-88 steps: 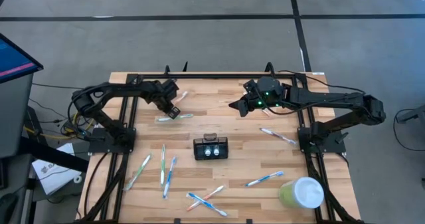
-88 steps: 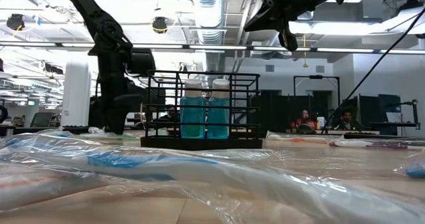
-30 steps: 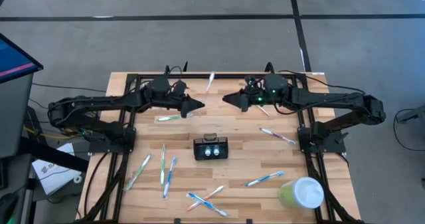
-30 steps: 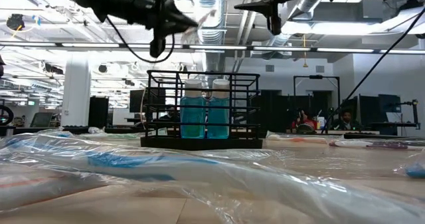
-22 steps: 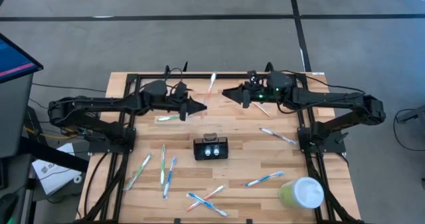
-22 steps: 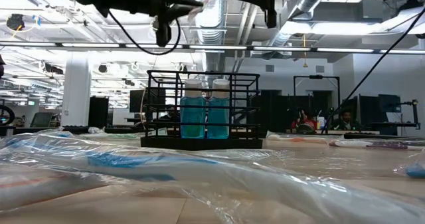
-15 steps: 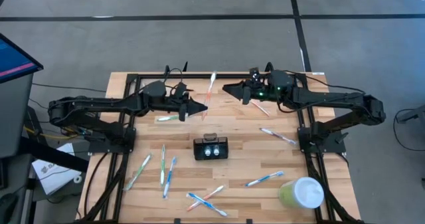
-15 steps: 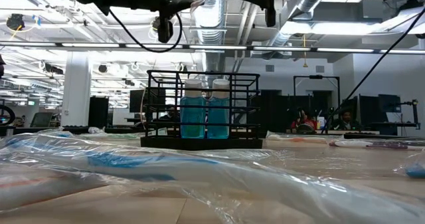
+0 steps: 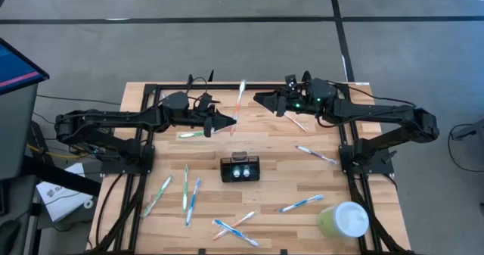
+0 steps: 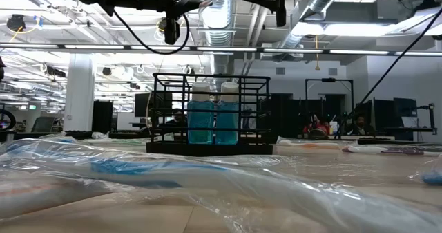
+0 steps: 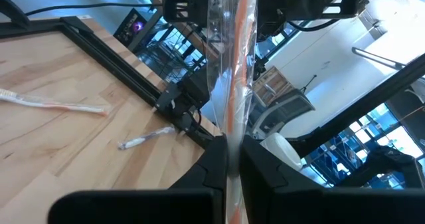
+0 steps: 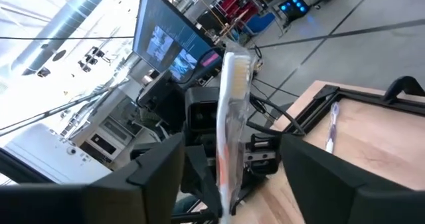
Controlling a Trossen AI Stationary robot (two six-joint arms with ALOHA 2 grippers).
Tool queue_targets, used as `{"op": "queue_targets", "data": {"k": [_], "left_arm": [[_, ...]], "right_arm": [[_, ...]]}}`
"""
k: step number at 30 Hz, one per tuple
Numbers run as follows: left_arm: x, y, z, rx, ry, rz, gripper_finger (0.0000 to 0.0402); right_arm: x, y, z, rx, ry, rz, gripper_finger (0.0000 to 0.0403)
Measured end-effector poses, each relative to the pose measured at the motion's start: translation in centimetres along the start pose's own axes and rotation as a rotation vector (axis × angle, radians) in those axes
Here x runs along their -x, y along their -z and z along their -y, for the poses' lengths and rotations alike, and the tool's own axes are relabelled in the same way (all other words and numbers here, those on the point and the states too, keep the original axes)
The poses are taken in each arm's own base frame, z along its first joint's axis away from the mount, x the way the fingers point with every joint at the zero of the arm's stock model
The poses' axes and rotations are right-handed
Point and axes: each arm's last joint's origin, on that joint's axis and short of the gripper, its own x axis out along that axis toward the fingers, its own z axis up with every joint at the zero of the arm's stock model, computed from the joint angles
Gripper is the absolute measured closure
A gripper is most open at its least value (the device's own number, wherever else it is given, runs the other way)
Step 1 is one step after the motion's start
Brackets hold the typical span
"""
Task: Pick & Place toothbrushing station
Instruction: Put the top left orange toothbrush into the top right section of the mesh organizer
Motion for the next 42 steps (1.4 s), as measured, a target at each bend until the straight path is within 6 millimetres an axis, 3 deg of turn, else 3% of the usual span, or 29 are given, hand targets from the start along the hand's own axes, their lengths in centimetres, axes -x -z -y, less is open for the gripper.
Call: {"op": "queue_targets", "data": {"k": [5, 16, 29, 42], "left_arm": [[0.0, 0.0, -0.1, 0.000, -0.009, 0.008, 0.0392], [0.1, -0.4, -0.3, 0.000, -0.019, 0.027, 0.0392], [0.1, -0.4, -0.3, 0.003, -0.019, 0.026, 0.0392], [0.1, -0.4, -0.3, 0.003, -0.018, 0.025, 0.0392]], "right_arm": [[-0.1, -0.2, -0.1, 0.000, 0.003, 0.002, 0.0153], [-5.3, -1.3, -1.1, 0.066, 0.000, -0.114, 0.0153], [-5.6, -1.3, -0.8, 0.075, 0.021, -0.136, 0.0158], [-6.6, -0.8, 0.1, 0.059, 0.025, -0.126, 0.0212]]}}
